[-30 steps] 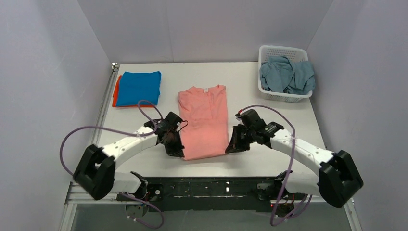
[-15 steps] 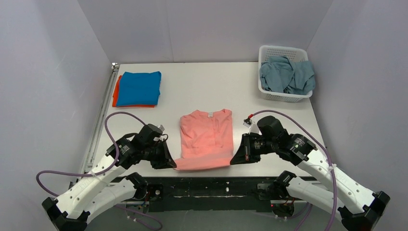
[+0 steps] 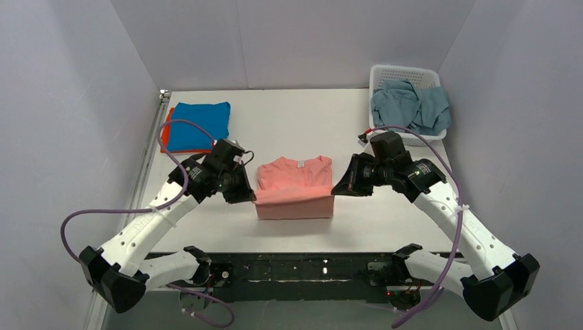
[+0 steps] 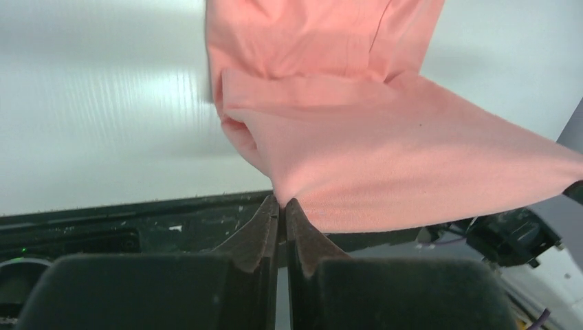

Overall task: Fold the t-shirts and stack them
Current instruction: Fold the long partially folded tshirt into a neat square

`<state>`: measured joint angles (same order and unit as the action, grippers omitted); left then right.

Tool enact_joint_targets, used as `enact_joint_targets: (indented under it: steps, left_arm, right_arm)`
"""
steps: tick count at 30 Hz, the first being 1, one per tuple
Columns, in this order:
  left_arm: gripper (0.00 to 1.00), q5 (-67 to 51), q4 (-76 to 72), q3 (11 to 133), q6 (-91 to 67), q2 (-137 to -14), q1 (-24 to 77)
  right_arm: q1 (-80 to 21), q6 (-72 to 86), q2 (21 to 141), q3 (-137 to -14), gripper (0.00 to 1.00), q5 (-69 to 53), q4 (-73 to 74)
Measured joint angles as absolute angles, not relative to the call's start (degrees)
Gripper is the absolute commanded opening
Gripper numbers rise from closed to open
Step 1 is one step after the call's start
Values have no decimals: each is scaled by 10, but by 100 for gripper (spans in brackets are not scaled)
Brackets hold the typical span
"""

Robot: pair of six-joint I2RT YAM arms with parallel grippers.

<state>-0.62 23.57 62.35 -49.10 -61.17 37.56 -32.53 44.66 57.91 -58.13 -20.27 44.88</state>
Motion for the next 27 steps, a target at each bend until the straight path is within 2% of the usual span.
enact_joint_targets:
  steps: [11, 12, 27]
  left_arm:
    - [0, -47, 206, 766, -450, -806, 288]
    - [0, -47, 204, 803, -436, -855, 275]
    - [0, -18, 215, 931, -391, -1048, 237]
  right_arm:
    - [-251, 414, 663, -656, 1, -169, 440]
    - [-239, 404, 703, -666, 1, -158, 422]
    - [-218, 378, 889, -738, 1, -127, 355]
